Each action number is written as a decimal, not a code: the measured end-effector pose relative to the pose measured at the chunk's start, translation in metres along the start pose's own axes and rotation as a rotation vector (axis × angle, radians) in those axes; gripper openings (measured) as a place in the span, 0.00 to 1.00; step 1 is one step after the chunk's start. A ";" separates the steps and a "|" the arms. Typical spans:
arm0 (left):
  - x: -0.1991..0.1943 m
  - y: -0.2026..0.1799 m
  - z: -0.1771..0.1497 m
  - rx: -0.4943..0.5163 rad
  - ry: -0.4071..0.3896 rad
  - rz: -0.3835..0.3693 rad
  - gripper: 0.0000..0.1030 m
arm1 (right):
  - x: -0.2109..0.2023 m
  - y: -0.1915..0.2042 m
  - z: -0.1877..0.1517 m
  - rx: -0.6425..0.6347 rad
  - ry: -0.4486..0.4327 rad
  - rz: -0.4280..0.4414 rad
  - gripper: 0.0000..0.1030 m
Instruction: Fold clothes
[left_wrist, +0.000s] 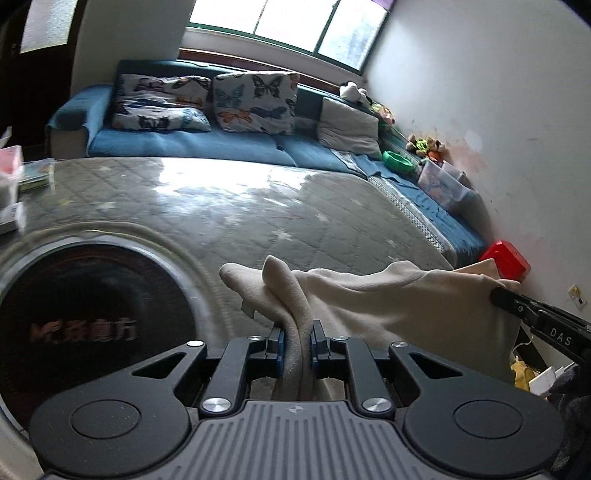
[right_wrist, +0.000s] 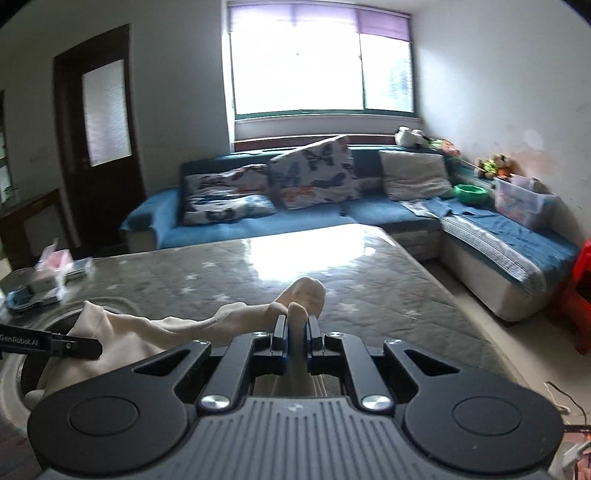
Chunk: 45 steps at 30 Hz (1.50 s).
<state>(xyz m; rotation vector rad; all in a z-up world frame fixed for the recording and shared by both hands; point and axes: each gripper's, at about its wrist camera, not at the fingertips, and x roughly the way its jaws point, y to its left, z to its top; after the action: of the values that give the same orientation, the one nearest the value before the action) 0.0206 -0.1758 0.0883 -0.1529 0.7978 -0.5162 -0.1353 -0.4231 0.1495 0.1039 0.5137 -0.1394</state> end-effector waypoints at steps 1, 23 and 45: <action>0.006 -0.003 0.000 0.005 0.003 -0.005 0.14 | 0.003 -0.003 -0.001 0.001 0.003 -0.016 0.07; 0.047 0.000 0.000 0.110 0.044 0.128 0.39 | 0.067 -0.022 -0.025 0.057 0.139 -0.054 0.15; 0.072 -0.010 -0.006 0.176 0.066 0.106 0.46 | 0.098 -0.002 -0.038 0.043 0.207 -0.004 0.26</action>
<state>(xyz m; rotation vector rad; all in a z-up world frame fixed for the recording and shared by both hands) 0.0544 -0.2198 0.0416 0.0690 0.8161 -0.4910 -0.0692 -0.4302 0.0681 0.1600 0.7174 -0.1447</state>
